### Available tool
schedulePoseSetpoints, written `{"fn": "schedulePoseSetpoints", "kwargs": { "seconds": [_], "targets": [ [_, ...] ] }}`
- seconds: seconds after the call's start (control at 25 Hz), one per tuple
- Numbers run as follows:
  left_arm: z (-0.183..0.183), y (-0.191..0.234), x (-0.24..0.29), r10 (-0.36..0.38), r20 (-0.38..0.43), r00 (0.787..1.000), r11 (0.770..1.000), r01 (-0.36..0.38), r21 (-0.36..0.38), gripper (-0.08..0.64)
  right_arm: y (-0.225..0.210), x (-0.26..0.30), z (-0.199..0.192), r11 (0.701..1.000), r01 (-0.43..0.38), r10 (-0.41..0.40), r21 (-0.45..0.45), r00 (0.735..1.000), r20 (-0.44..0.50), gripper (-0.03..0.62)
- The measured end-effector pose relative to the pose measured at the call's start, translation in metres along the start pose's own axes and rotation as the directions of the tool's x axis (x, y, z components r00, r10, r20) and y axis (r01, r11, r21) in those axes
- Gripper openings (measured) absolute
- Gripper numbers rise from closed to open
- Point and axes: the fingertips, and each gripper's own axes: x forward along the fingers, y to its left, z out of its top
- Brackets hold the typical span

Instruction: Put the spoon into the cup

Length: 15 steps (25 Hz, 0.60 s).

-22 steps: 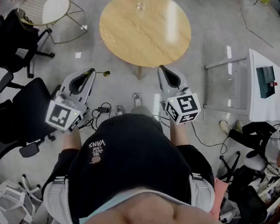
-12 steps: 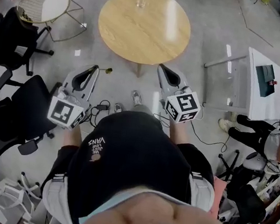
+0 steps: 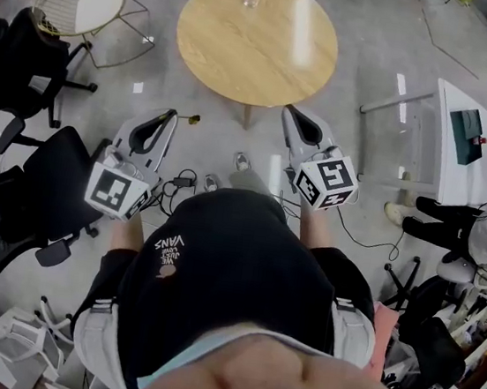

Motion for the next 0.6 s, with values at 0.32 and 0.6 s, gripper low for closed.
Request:
{"fn": "schedulePoseSetpoints", "kwargs": {
  "seconds": [0.32, 0.6],
  "targets": [
    [-0.002, 0.001, 0.004, 0.006, -0.001, 1.0, 1.0, -0.006, -0.005, 0.011, -0.017, 0.0, -0.009, 0.999, 0.024, -0.024, 0.044, 1.0, -0.001, -0.002],
    [0.004, 0.018, 0.036, 0.059, 0.0, 0.998, 0.998, -0.059, -0.012, 0.011, -0.052, 0.029, 0.004, 0.999, -0.02, 0.02, 0.036, 1.0, 0.004, -0.002]
  ]
}}
